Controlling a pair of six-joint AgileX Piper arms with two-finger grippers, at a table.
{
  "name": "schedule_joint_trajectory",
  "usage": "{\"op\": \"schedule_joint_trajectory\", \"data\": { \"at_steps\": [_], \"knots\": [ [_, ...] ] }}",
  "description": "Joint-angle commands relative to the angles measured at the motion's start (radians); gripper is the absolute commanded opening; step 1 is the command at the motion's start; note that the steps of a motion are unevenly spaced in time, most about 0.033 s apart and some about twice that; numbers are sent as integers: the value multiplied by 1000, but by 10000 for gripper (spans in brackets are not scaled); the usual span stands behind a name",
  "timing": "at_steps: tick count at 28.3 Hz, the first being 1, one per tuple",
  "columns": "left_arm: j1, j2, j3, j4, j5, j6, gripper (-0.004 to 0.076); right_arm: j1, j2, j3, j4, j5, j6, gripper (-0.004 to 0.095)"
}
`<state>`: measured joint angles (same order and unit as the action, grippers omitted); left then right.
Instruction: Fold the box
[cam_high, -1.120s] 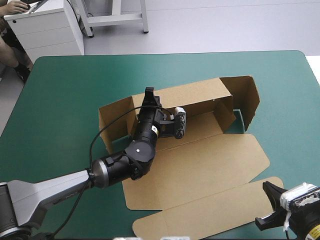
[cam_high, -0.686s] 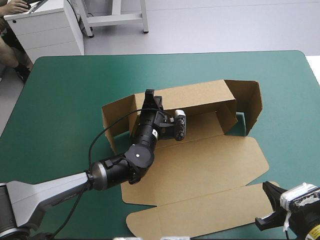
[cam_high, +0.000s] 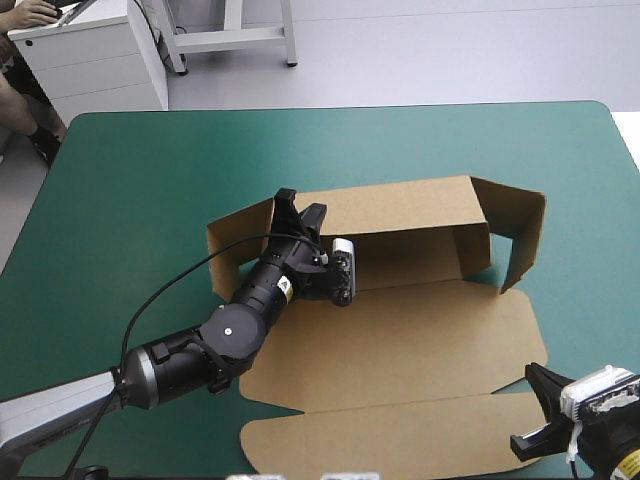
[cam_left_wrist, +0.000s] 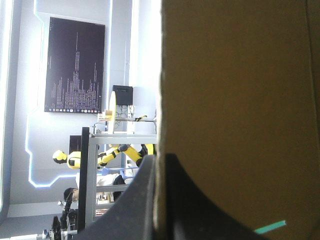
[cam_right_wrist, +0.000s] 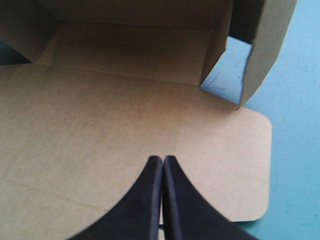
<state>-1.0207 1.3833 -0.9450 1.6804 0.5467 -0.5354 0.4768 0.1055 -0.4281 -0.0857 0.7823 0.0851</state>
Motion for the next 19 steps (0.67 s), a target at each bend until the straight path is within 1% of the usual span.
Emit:
{"op": "schedule_joint_trajectory", "data": {
  "at_steps": [1, 3, 9, 16, 19],
  "knots": [
    [-3, -47, 28, 121, 47, -3, -10, -4, 13, -23, -7, -71, -3, -18],
    [7, -47, 26, 121, 54, -3, -10, -4, 13, -23, -7, -71, -3, -19],
    [58, -47, 7, 121, 3, -10, -10, -4, 13, -23, -5, -71, -3, -19],
    [56, -4, 7, 121, 3, -6, -10, -4, 13, -23, -5, -71, -3, -19],
    [56, 15, 7, 121, 22, -6, -10, -4, 13, -23, -5, -71, -3, -19]
  ]
}}
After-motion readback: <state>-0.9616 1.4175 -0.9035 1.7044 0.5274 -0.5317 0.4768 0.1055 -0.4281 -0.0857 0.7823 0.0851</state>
